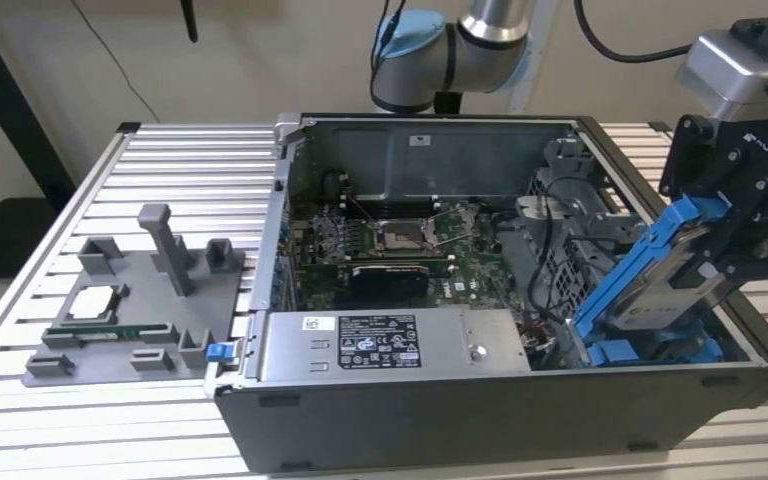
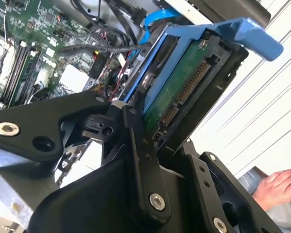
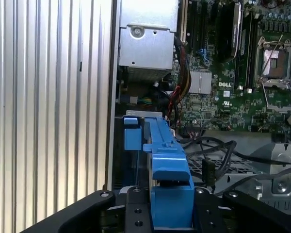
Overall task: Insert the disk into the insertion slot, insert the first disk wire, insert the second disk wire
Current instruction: 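Insert the disk into the insertion slot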
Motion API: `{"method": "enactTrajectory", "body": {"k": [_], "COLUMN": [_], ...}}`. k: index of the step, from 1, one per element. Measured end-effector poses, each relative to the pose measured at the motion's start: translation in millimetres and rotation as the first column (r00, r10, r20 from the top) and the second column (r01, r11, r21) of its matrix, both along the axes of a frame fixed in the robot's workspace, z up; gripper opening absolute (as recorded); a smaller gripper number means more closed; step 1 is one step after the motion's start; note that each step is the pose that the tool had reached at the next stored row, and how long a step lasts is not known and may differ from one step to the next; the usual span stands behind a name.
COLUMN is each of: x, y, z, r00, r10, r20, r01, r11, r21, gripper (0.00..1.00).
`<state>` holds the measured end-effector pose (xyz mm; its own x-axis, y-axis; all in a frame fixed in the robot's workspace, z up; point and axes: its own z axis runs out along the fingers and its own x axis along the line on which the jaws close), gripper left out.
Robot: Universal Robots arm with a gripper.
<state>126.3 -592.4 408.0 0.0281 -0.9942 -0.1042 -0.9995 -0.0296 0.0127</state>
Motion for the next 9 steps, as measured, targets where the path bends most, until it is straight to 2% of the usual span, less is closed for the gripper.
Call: {"method": "enactTrajectory", "body": {"k": [2, 4, 6, 9], "x": [-0.3, -0.3, -0.8, -1.0], "y": [0.3, 0.2, 0.1, 0.2], "z": [-1.7, -1.6, 0.8, 8.4], "r00": [1.0000, 1.0000, 1.0000, 1.0000], "r10": [0.000, 0.000, -0.001, -0.001], "r20": [0.0053, 0.0057, 0.0055, 0.0056], "r01": [0.000, 0.000, 0.001, 0.001], "r11": [1.0000, 1.0000, 1.0000, 1.0000], "r21": [-0.0003, 0.0007, 0.0021, 0.0009], "gripper": [0.00, 0.00, 0.00, 0.00]}}
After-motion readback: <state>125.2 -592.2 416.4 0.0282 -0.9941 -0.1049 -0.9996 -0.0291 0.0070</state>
